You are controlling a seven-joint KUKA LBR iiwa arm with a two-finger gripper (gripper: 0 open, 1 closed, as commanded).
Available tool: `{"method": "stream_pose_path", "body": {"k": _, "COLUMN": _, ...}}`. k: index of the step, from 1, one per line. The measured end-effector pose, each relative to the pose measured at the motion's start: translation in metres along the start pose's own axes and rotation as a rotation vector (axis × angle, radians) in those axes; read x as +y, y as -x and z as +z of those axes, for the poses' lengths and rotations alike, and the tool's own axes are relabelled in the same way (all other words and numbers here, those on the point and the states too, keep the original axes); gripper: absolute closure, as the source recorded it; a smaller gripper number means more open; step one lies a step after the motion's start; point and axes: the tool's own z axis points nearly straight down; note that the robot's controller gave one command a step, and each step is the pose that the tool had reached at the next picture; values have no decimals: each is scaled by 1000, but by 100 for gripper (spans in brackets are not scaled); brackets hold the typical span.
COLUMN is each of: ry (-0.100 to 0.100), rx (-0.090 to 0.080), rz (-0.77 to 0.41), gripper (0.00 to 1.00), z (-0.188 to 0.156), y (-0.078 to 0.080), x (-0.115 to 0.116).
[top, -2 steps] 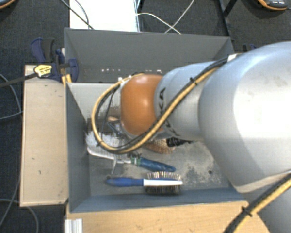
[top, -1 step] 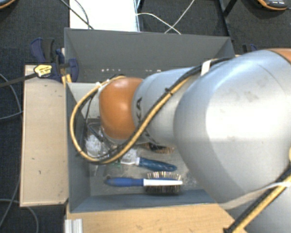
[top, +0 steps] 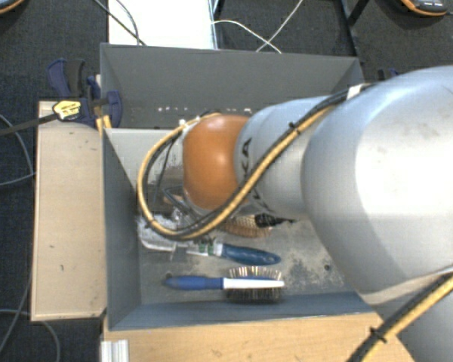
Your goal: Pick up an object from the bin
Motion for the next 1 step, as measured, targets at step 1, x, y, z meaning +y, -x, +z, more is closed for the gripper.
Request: {"method": "stream_pose_path", "body": {"k": 1, "ry": 0, "rx": 0, "rz": 0, "gripper": 100, "z": 0, "y": 0, "x": 0}}
